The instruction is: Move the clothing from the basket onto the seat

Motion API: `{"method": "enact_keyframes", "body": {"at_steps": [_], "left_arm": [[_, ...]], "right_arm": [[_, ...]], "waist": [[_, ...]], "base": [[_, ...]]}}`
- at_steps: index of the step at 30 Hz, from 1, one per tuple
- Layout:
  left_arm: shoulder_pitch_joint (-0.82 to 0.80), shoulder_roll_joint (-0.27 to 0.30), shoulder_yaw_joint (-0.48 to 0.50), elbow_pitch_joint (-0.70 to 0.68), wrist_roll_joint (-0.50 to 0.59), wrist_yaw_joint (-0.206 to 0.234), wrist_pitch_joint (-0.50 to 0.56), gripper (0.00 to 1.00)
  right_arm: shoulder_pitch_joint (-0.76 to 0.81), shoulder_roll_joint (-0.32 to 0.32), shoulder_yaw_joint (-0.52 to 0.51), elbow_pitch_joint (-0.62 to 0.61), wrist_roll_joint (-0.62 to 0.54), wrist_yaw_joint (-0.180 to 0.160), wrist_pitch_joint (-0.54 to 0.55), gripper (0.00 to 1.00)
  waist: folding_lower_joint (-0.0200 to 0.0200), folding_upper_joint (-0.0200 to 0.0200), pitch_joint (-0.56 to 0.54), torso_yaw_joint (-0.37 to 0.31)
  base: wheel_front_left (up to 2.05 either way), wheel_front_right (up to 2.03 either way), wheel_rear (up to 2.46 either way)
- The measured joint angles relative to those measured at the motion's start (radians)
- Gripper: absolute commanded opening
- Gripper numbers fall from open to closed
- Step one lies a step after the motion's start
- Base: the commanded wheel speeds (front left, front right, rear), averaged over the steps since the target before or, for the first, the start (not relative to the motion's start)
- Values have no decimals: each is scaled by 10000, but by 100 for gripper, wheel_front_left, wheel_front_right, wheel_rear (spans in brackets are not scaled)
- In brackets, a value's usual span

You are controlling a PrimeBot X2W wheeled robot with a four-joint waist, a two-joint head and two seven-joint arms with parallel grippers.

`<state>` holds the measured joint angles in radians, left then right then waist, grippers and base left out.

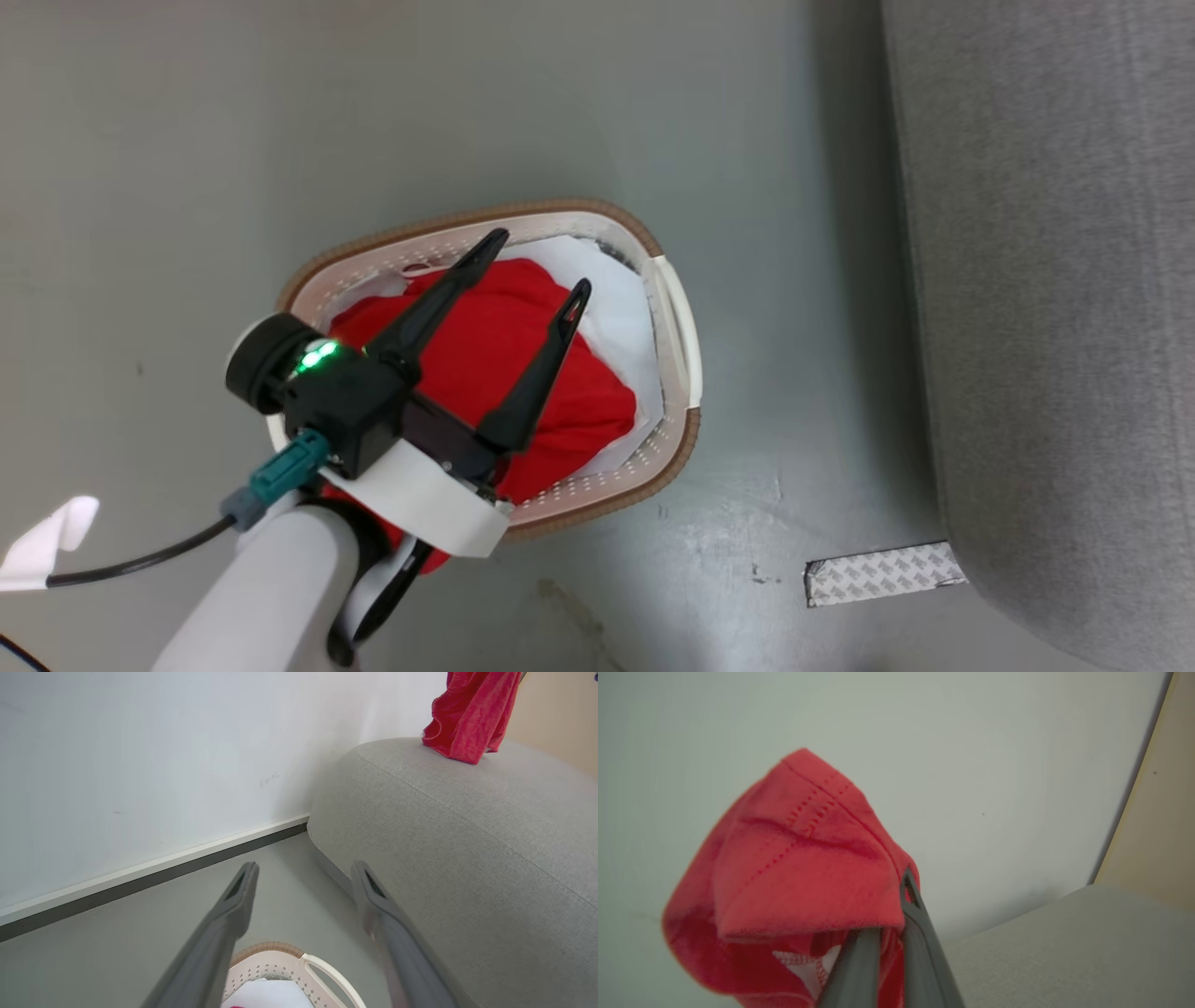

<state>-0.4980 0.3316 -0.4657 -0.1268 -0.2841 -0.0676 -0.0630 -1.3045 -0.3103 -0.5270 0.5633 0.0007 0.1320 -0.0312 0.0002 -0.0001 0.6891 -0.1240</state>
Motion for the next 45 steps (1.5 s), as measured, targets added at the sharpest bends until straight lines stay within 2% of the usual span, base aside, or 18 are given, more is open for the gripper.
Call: {"method": "enact_keyframes", "body": {"at_steps": [4,7,11,13,14,15,21,26,30,35,45], "left_arm": [[221,119,-6,59,-150,42,117,100],[275,190,-31,38,-151,58,130,100],[291,267,-12,19,-151,104,226,100],[287,278,40,35,-159,171,232,100],[288,274,58,48,-182,192,232,100],[290,272,71,71,-245,211,232,100],[522,226,140,476,-468,336,105,100],[941,111,299,995,-594,585,-286,100],[1554,15,556,1440,-941,859,-698,100],[2472,25,1051,1856,-1244,1294,-1135,100],[4475,-42,2174,2136,-1860,2125,-1829,100]], "right_arm": [[588,50,-1290,690,-1233,0,-19,0],[1011,529,-2382,1214,-2077,-2,-92,0],[1192,888,-3242,1488,-3256,0,-316,0],[1224,1012,-3661,1607,-3588,-2,-339,40],[1222,1085,-3802,1655,-3827,-2,-412,46],[1224,1145,-3864,1732,-4071,0,-403,100],[1574,1290,-3685,1948,-4991,-2,-708,100],[2408,1808,-3256,2004,-4903,0,-1511,100],[3476,2146,-2558,1837,-4464,0,-1969,100],[4754,2410,-1166,1409,-3599,0,-2173,100],[7988,2564,1829,-581,-1402,0,-2268,100]], "waist": [[0,0,269,184],[0,1,331,197],[-1,1,208,157],[-1,1,92,145],[-1,1,23,137],[-1,1,-57,125],[-2,1,-674,17],[-3,0,-1486,-71],[-4,1,-2313,-142],[-5,1,-3435,-224],[-7,1,-5450,-221]], "base": [[0,0,0],[0,0,0],[0,0,0],[0,0,0],[0,0,0],[0,0,0],[0,0,0],[0,0,0],[0,0,0],[0,0,0],[0,0,0]]}}
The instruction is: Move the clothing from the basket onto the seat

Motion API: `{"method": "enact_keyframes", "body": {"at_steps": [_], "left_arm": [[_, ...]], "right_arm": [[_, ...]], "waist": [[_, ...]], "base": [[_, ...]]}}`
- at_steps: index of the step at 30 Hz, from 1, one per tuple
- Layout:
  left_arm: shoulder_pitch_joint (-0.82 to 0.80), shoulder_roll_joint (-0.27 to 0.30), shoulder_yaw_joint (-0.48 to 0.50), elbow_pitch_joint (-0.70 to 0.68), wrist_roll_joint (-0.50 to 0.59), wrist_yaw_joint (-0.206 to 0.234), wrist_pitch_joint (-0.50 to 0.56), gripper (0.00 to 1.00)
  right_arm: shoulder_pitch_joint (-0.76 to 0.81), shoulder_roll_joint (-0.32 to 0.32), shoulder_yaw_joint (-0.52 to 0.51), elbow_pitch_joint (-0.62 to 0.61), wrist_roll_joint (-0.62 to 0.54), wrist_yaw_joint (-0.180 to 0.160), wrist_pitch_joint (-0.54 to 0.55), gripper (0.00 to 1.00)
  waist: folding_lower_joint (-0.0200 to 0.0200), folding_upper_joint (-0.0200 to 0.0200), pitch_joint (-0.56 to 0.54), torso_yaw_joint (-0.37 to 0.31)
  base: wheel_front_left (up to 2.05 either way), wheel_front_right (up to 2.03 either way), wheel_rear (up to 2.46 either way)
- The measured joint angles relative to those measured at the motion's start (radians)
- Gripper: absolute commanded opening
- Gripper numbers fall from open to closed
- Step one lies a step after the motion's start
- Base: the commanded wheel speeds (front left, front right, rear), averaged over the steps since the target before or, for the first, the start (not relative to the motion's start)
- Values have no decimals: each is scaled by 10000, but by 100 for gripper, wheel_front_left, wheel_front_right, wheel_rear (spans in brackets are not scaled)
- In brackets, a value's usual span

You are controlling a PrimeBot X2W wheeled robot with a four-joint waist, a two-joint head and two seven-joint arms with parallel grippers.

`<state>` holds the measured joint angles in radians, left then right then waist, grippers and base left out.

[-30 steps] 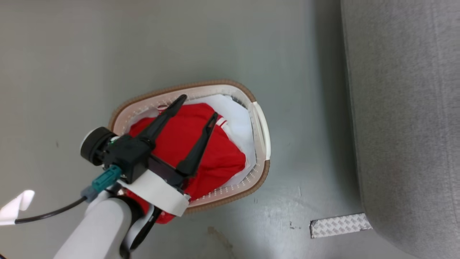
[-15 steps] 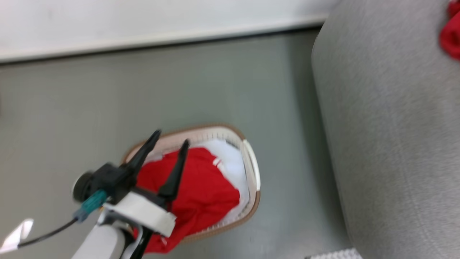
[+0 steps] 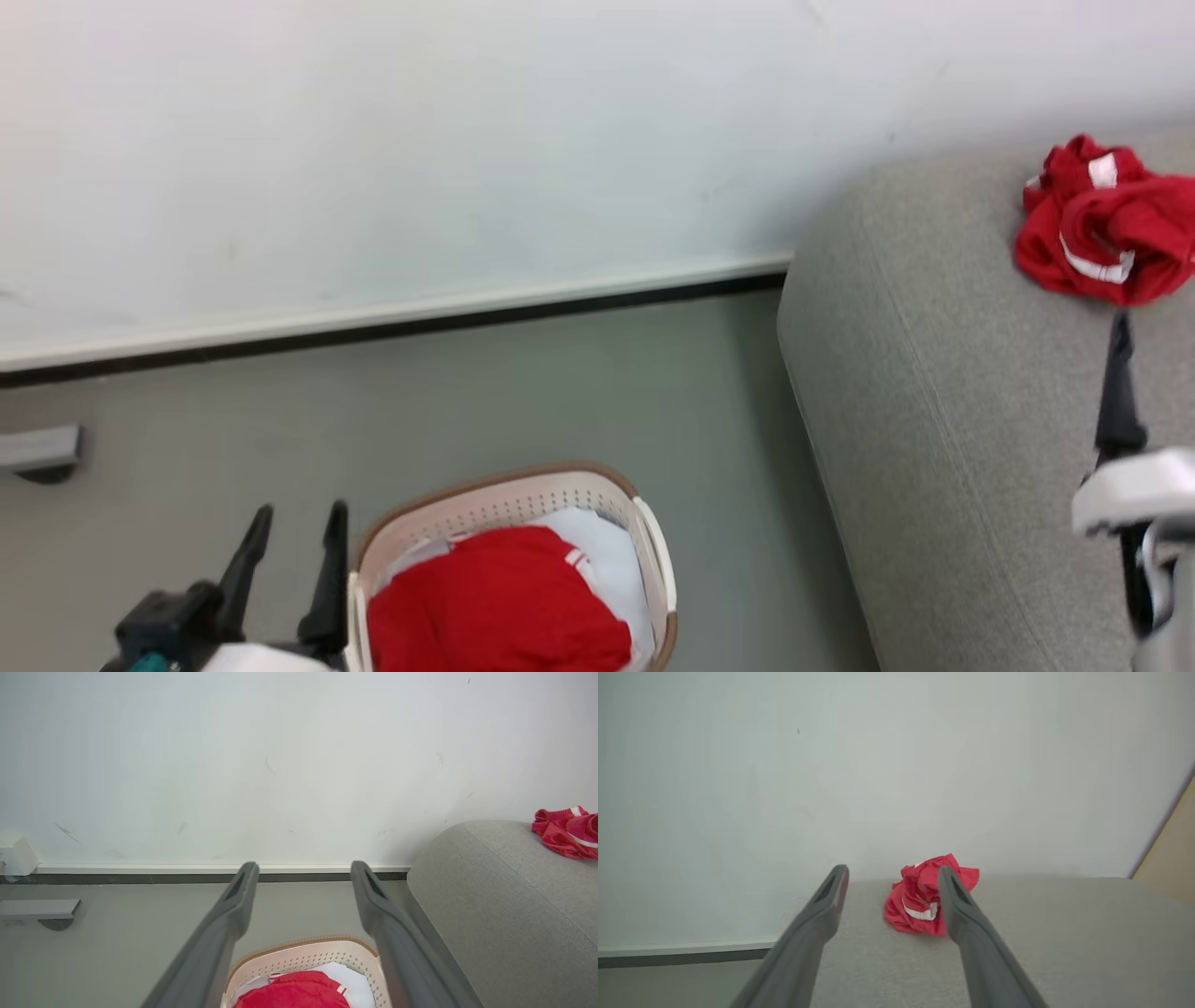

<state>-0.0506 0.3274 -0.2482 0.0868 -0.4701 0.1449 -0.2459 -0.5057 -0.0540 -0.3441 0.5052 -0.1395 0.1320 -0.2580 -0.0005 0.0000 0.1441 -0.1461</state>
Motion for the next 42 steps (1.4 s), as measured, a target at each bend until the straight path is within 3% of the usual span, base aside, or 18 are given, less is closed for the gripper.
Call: {"method": "enact_keyframes", "body": {"at_steps": [9,23,31,42], "left_arm": [[1174,-382,1003,431,-117,-8,-171,100],[2104,-1691,2282,907,1429,-1726,-180,100],[2199,-2138,2834,1057,2000,-2255,-180,100],[2156,-2405,3266,1166,2374,-2550,-180,100]], "right_arm": [[2856,50,1536,-1152,1106,0,-35,100],[5181,54,3193,-2128,2343,0,-46,100],[5377,50,3490,-2226,2464,0,-46,100],[5375,50,3544,-2205,2470,0,-46,100]], "waist": [[1,1,-1083,586],[4,0,-1780,1041],[5,0,-1832,800],[5,0,-1836,804]], "base": [[0,0,0],[0,0,0],[0,0,0],[0,0,0]]}}
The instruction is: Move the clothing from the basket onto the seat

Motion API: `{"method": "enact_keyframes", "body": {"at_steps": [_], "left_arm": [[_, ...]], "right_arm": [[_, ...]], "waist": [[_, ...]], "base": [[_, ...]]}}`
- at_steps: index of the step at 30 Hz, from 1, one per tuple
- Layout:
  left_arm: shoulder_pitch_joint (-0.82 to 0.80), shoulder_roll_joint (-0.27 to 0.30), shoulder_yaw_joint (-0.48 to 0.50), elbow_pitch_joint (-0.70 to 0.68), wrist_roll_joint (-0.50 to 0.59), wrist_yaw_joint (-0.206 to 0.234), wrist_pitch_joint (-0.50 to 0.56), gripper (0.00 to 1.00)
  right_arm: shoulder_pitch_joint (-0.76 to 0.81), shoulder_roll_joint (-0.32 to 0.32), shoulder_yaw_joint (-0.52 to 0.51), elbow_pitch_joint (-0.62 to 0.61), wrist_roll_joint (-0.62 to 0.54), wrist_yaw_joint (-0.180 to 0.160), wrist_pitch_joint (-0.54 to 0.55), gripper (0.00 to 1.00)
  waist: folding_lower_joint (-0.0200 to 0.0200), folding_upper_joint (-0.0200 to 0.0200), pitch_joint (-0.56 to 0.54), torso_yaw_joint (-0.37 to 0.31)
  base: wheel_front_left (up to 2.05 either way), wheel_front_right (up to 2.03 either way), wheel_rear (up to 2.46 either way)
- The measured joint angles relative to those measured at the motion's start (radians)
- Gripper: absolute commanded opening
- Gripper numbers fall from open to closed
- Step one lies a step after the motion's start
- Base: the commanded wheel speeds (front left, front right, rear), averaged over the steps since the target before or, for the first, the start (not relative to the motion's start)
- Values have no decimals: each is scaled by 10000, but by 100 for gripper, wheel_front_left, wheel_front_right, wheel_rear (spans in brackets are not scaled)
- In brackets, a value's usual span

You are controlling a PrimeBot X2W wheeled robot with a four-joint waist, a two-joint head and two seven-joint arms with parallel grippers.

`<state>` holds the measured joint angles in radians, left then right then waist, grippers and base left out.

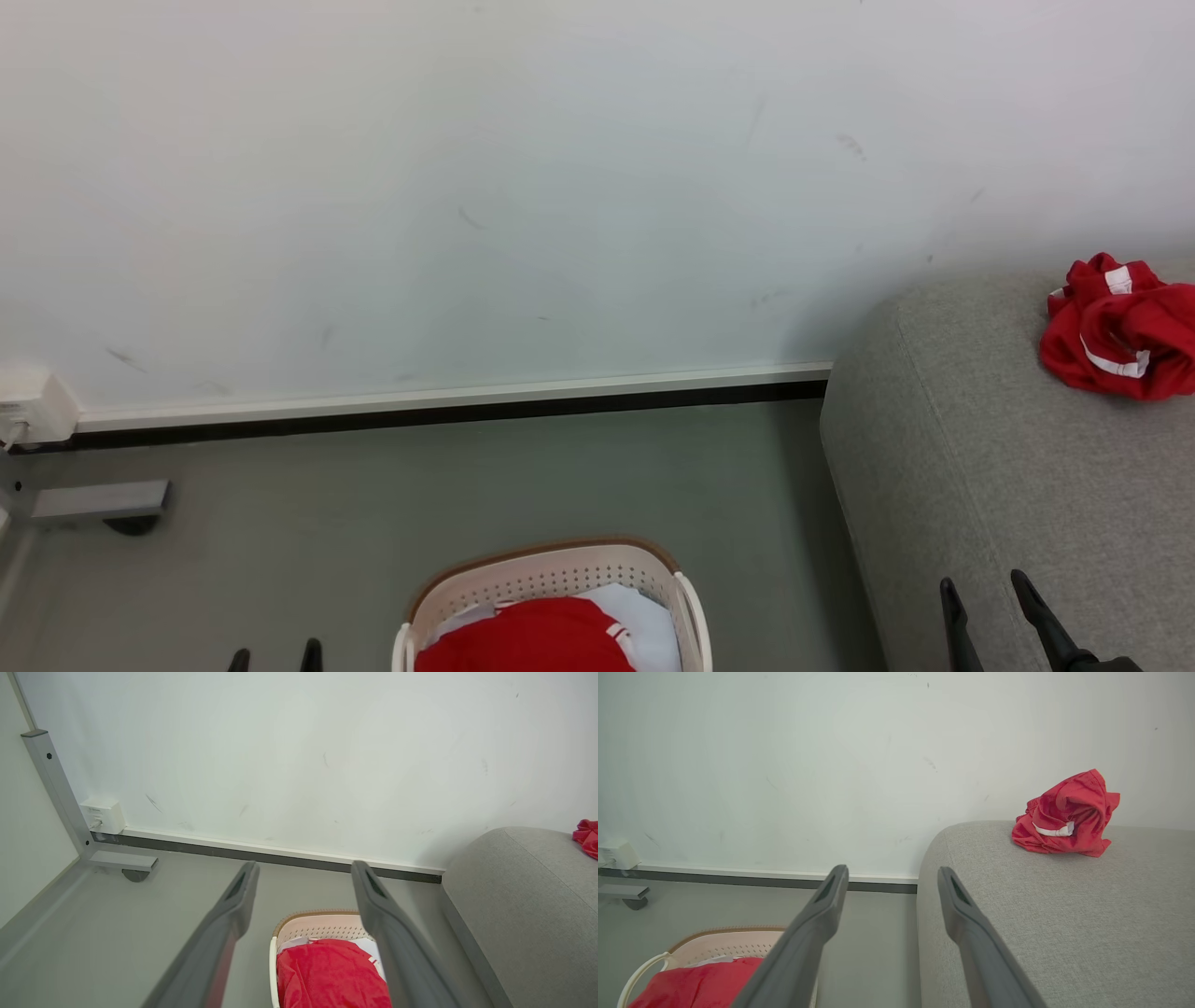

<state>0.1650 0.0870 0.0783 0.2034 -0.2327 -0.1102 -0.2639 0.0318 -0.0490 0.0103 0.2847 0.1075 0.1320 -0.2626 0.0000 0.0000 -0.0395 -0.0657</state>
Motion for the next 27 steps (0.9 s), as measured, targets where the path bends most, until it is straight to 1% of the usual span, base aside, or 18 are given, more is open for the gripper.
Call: {"method": "enact_keyframes", "body": {"at_steps": [6,11,15,20,24,27], "left_arm": [[-61,-73,73,36,219,-75,0,100],[-473,-52,-176,224,359,-130,0,100],[-1002,171,-566,932,499,-142,50,100],[-2384,558,-1298,1939,1026,-169,1104,100],[-3492,894,-1824,2788,1333,-173,2107,100],[-4211,1101,-2157,3407,1475,-182,2660,100]], "right_arm": [[-50,0,109,-6,25,0,0,100],[-163,2,211,-146,29,0,0,100],[-403,-4,341,-343,56,0,0,100],[-978,-4,502,-842,104,0,-17,100],[-1467,-6,704,-1244,203,0,-19,100],[-1786,-6,779,-1559,437,0,-21,100]], "waist": [[0,0,80,-75],[0,0,263,-263],[0,0,535,-481],[1,0,1292,-724],[2,0,2121,-955],[2,0,2791,-1154]], "base": [[0,0,0],[0,0,0],[0,0,0],[0,0,0],[0,0,0],[0,0,0]]}}
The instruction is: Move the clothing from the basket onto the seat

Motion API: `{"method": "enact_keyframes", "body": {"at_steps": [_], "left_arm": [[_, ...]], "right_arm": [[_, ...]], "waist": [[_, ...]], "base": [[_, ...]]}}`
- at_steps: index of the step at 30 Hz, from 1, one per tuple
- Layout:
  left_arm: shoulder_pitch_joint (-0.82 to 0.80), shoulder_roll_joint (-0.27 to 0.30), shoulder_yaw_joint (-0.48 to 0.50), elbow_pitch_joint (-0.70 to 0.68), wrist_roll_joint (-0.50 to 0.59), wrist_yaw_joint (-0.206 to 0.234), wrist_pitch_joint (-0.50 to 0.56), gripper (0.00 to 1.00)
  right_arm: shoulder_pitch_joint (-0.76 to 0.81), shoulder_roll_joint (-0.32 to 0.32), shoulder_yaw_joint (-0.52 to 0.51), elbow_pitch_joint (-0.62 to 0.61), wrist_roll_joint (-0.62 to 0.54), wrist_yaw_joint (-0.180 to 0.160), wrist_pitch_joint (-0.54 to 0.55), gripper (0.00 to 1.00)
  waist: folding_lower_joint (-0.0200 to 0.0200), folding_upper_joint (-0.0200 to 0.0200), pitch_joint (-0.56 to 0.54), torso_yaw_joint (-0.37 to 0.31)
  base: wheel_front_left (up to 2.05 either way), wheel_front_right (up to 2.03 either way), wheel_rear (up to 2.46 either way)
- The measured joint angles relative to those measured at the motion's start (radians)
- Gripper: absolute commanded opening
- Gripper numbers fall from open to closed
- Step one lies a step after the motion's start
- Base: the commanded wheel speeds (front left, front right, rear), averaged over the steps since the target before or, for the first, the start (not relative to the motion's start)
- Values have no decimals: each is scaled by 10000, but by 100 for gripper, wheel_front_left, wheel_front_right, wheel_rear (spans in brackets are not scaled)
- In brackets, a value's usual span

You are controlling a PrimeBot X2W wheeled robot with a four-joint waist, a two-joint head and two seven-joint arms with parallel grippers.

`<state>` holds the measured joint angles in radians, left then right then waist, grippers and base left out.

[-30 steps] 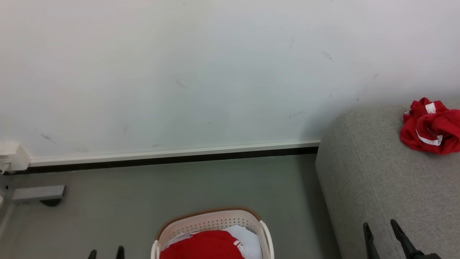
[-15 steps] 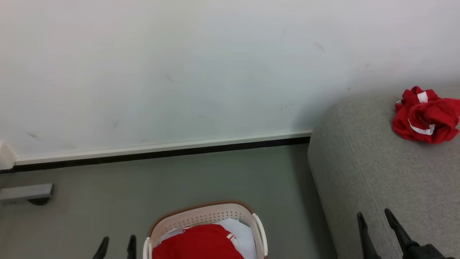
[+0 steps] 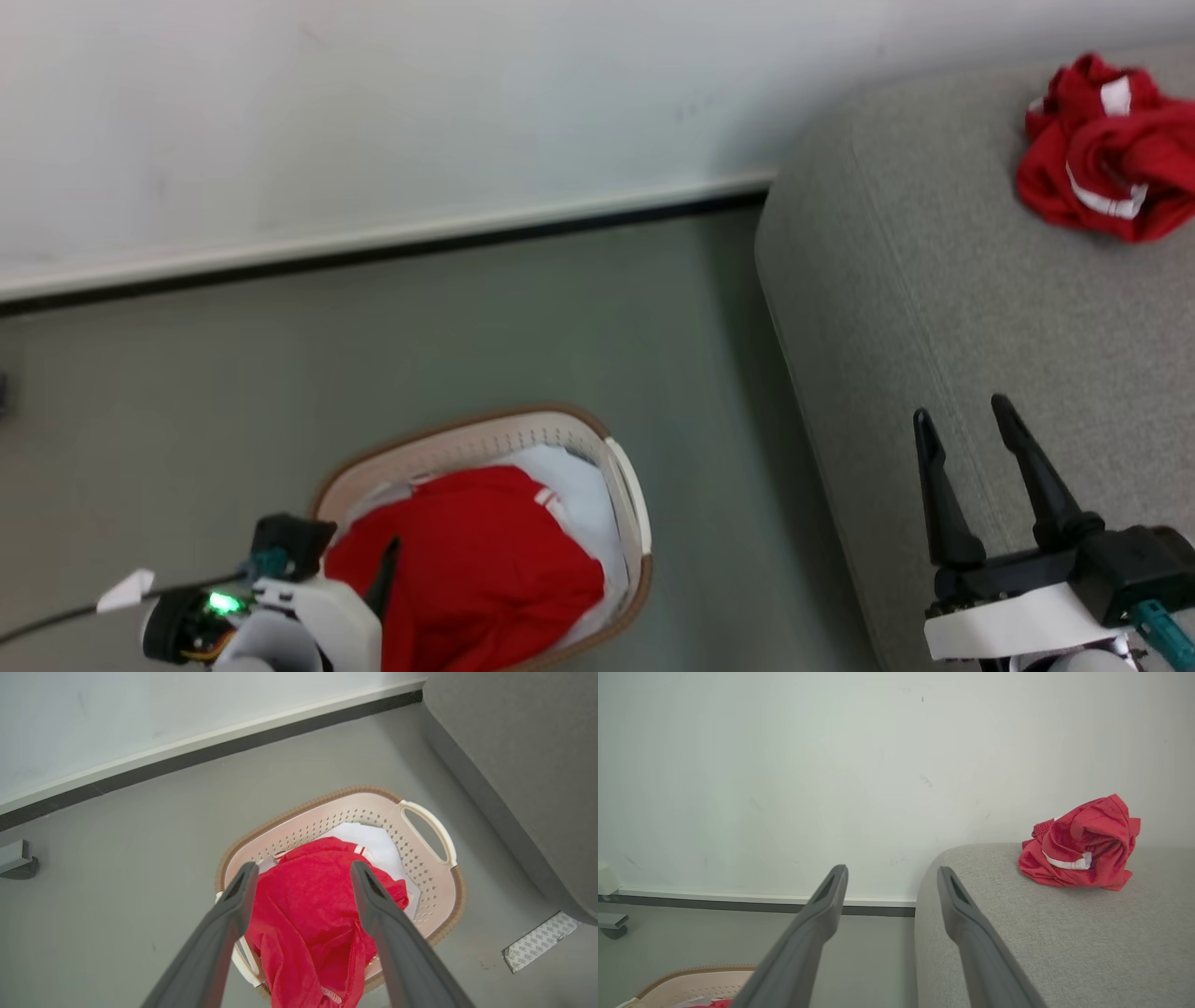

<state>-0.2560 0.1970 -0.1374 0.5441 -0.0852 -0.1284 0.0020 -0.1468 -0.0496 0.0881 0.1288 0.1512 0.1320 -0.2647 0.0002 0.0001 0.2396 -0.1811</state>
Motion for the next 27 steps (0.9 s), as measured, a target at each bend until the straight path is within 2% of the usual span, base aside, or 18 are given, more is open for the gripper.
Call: {"method": "enact_keyframes", "body": {"at_steps": [9,18,27], "left_arm": [[-2037,566,-1133,1331,23,-29,867,100],[-3692,932,-1988,2305,-65,-31,859,100],[-5218,1246,-2520,3126,121,-29,882,100]], "right_arm": [[-857,-10,240,-742,316,0,0,100],[-1800,-8,673,-1898,303,0,0,100],[-2383,-10,698,-3005,211,0,-2,100]], "waist": [[1,-1,2164,-530],[2,0,4229,-842],[1,0,5778,-925]], "base": [[0,0,0],[0,0,0],[0,0,0]]}}
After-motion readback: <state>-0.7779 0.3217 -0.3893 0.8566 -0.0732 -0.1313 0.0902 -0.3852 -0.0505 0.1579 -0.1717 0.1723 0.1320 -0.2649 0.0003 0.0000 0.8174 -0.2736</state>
